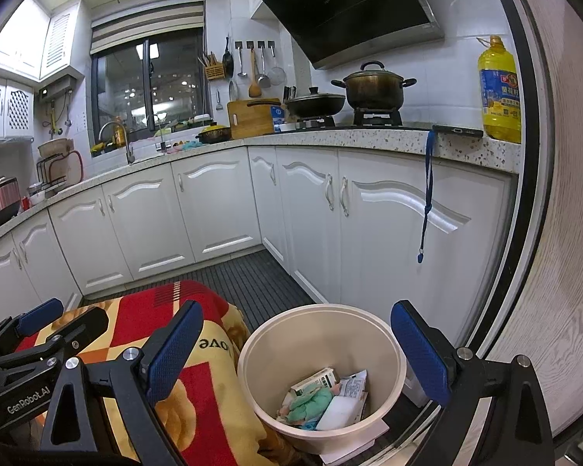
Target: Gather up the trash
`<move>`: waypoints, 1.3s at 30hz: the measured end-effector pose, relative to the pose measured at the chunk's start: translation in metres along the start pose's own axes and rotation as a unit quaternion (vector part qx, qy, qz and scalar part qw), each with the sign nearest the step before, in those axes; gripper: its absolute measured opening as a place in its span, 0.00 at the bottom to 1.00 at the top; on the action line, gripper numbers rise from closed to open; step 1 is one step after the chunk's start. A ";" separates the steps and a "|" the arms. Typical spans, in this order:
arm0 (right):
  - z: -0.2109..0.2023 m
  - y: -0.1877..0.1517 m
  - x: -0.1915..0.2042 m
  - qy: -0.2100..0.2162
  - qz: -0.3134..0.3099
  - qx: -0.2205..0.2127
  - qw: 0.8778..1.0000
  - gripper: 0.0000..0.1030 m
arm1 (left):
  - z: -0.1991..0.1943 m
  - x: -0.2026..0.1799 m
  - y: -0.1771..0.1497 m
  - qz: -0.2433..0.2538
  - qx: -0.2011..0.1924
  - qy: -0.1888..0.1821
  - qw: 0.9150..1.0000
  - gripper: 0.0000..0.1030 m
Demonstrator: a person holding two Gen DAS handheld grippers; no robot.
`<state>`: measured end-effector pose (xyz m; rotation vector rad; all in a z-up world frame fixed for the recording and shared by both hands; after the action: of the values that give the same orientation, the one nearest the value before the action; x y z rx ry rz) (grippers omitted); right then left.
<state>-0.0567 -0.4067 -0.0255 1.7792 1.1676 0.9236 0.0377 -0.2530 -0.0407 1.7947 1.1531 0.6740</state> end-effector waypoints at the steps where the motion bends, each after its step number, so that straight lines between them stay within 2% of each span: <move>1: 0.000 0.000 0.000 -0.001 0.000 -0.001 1.000 0.93 | 0.000 0.000 0.000 0.000 0.000 0.000 1.000 0.82; 39: 0.001 0.002 -0.001 -0.002 -0.003 -0.006 1.000 0.93 | 0.005 -0.004 -0.001 0.012 0.004 0.007 1.000 0.82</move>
<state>-0.0558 -0.4085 -0.0246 1.7662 1.1618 0.9208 0.0398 -0.2580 -0.0439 1.8167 1.1467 0.6974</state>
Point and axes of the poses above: each gripper's, at about its wrist camera, not at the fingertips, and z roughly the way its jaws point, x to its left, y to its top, the point moved 4 cm from there along z, roughly the way its jaws point, and after that the axes turned 10 degrees about y, right-handed, at the moved point
